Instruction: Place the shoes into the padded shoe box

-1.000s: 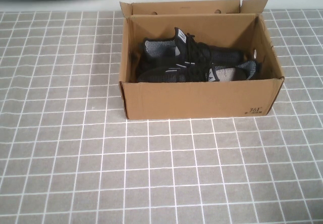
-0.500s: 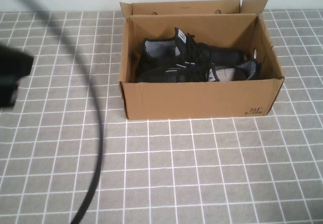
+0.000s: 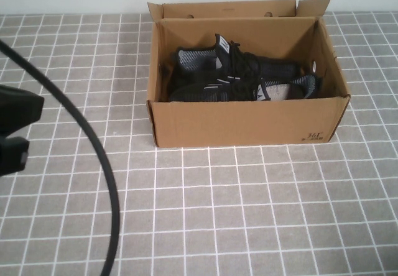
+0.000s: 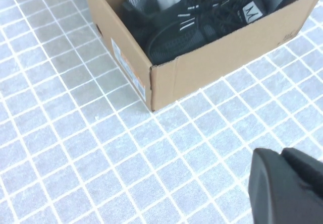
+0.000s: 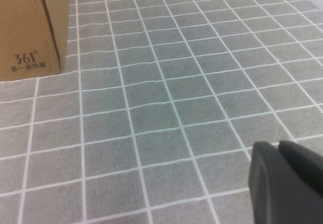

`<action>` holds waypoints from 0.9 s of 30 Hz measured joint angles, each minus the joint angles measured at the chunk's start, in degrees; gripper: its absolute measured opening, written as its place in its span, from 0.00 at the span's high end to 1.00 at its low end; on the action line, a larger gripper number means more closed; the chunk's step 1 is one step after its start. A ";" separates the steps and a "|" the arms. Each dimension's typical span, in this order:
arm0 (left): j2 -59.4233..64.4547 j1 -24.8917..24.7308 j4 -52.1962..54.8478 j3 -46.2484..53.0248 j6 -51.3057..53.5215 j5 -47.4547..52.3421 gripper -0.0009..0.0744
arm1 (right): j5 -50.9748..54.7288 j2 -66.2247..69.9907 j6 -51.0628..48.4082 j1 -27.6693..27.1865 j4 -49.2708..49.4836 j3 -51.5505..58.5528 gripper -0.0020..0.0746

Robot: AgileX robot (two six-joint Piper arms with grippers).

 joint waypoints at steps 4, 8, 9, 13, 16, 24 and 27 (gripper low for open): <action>0.95 0.00 0.22 0.14 0.00 0.00 0.99 | 0.00 0.00 0.00 0.00 0.00 0.00 0.98; 2.09 0.00 0.45 0.14 0.00 0.00 0.99 | 0.00 0.00 0.00 0.00 0.00 0.00 0.98; 2.34 0.00 0.60 0.14 0.00 0.00 0.99 | 0.00 0.00 0.00 0.00 0.00 0.00 0.98; 3.08 0.00 2.98 0.82 0.00 -2.71 0.99 | 0.00 0.00 0.00 0.00 0.00 0.00 0.98; 3.08 0.00 6.17 3.81 0.00 -4.28 0.99 | 0.00 0.00 0.00 0.00 0.00 0.00 0.98; -7.66 0.30 12.84 17.33 -1.40 -11.17 0.99 | 0.00 0.00 0.00 0.00 0.00 0.00 0.98; -15.35 3.09 13.87 23.93 -4.08 -16.28 0.99 | 0.00 0.00 0.00 0.00 0.00 0.00 0.98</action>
